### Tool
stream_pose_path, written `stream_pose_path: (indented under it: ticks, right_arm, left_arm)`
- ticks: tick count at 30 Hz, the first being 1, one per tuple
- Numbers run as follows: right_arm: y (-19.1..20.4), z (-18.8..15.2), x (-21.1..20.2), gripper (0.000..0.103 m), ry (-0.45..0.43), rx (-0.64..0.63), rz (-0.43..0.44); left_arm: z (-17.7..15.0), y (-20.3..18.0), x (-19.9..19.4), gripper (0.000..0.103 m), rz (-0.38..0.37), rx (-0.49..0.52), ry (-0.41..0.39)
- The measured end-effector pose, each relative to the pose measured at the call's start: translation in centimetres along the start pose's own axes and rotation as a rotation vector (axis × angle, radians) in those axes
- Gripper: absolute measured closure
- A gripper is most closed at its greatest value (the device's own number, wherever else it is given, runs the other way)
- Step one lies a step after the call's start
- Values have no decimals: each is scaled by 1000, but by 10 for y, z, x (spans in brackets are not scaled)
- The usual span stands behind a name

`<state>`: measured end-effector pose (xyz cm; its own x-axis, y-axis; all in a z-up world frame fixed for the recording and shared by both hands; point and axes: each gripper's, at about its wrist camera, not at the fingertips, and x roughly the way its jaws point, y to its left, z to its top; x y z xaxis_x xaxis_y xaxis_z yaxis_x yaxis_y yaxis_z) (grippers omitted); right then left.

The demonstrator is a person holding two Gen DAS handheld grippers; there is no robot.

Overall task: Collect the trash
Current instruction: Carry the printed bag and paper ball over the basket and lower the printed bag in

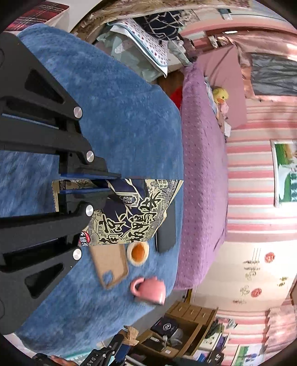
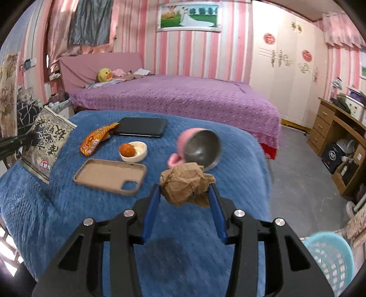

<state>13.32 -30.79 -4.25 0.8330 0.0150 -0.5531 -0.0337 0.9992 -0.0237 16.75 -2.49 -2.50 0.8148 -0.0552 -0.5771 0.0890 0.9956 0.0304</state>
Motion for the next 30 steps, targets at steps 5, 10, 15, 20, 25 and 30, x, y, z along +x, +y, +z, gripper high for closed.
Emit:
stream_pose_path:
  ticks: [5, 10, 15, 20, 25, 30]
  right_arm:
    - [-38, -19, -37, 60, -14, 58, -41]
    - [-81, -42, -65, 60, -22, 120, -97]
    - [-134, -66, -100, 60, -40, 202, -168]
    - [-180, -88, -126, 60, -45, 265, -234]
    - [-213, -103, -146, 60, -44, 290, -293]
    - [-242, -117, -161, 60, -50, 334, -329]
  left_arm:
    - [-8, -53, -21, 98, -49, 39, -30]
    - [-14, -106, -34, 98, -127, 76, -28]
    - [-22, -173, -47, 98, -183, 151, -38]
    - [-27, -221, -50, 98, -247, 162, -14]
    - [-35, -269, -48, 98, -330, 166, 34]
    - [-50, -320, -49, 98, -375, 221, 47]
